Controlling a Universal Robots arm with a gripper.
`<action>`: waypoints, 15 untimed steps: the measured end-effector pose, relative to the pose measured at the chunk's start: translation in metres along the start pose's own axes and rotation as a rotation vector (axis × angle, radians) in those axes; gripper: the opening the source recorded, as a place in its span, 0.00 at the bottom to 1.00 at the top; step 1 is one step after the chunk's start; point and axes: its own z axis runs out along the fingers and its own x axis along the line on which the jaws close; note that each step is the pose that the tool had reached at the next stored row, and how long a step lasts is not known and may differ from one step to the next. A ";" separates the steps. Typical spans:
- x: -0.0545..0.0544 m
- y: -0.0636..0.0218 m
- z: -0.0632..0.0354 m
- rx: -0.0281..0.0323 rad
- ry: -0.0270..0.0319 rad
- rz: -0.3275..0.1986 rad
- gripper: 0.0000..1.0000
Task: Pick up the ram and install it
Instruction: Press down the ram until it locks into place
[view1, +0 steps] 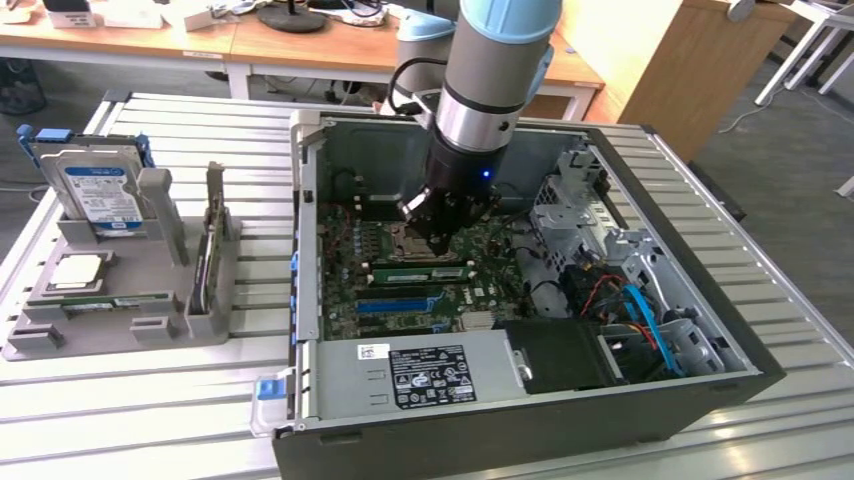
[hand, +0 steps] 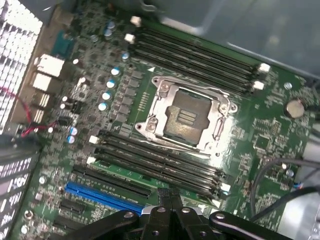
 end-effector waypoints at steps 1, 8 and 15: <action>0.000 0.0000 0.0000 0.0002 -0.0005 0.016 0.11; 0.000 0.0000 0.0002 0.0021 -0.0042 0.130 0.11; 0.000 0.0000 0.0004 0.0036 -0.0080 0.243 0.11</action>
